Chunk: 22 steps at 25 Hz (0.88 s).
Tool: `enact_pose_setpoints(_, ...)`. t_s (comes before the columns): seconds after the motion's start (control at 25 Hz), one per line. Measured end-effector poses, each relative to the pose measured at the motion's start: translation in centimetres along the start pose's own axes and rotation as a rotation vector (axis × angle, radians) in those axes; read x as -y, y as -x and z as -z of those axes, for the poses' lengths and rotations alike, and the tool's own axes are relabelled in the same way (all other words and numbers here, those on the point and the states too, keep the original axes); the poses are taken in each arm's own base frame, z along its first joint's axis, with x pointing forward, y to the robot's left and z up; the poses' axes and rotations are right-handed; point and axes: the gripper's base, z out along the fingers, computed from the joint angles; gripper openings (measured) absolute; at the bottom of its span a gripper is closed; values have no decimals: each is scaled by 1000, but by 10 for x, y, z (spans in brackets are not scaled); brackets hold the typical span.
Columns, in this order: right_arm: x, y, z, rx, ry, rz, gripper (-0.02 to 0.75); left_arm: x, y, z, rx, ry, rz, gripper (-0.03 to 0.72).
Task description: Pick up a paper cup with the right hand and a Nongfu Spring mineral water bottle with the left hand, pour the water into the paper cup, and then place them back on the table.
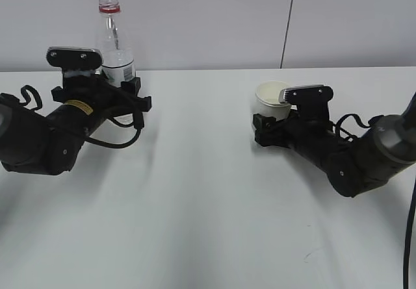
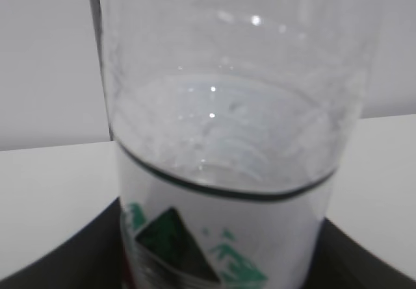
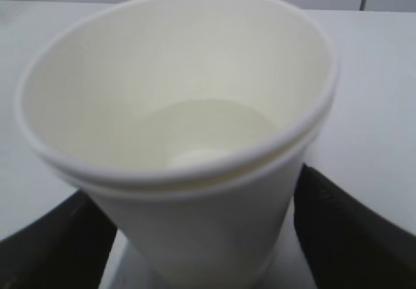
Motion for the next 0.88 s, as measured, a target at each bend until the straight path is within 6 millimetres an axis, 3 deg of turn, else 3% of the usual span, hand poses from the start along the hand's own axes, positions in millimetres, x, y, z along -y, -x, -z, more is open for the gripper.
enact_pose_setpoints(0.52, -1, 14, 38, -14, -1, 0, 596, 0, -1, 0, -4, 0, 0, 418)
enact_pose_setpoints(0.88, -4, 23, 75, -24, 20, 17, 593, -1, -17, -2, -44, 2, -5, 417)
